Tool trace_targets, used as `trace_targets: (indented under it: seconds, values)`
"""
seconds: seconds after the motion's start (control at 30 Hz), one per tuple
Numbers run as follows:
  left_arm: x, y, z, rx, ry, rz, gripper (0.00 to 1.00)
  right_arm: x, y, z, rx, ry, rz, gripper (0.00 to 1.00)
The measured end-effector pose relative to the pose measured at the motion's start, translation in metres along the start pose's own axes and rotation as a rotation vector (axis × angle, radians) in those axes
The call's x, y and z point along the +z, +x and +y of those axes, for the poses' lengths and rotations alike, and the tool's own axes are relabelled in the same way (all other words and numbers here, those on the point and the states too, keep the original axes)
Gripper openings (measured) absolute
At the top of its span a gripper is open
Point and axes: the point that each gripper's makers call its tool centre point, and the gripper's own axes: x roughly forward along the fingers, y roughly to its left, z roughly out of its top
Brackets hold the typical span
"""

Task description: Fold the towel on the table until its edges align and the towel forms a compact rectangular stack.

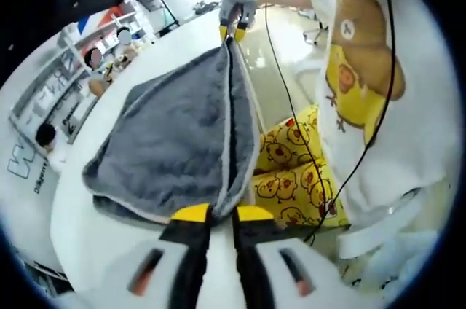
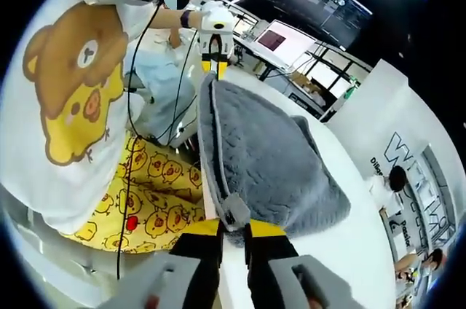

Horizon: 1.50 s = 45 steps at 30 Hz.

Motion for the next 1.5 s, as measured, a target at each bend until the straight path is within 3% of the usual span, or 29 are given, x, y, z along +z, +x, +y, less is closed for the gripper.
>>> trace_targets:
  seconds: [0.23,0.43,0.63,0.83,1.03,1.5]
  values:
    - [0.002,-0.006,0.003,0.006,-0.013,-0.002,0.06,0.001,-0.001,0.002,0.01,0.006,0.003,0.06]
    - [0.013,-0.024,0.011,0.04,-0.022,-0.05,0.06,0.011,-0.012,-0.008,-0.017,0.01,-0.022,0.05]
    - [0.027,-0.038,0.033,0.095,-0.026,-0.091,0.05,0.027,-0.024,-0.038,-0.08,-0.001,-0.065,0.05]
    - [0.037,-0.046,0.068,0.162,-0.047,-0.117,0.05,0.036,-0.026,-0.079,-0.13,-0.029,-0.068,0.05]
    - [0.038,-0.049,0.121,0.245,-0.083,-0.123,0.05,0.044,-0.021,-0.134,-0.193,-0.046,-0.071,0.05]
    - [0.033,-0.036,0.225,0.336,-0.157,-0.11,0.05,0.035,0.005,-0.235,-0.27,0.001,-0.045,0.05]
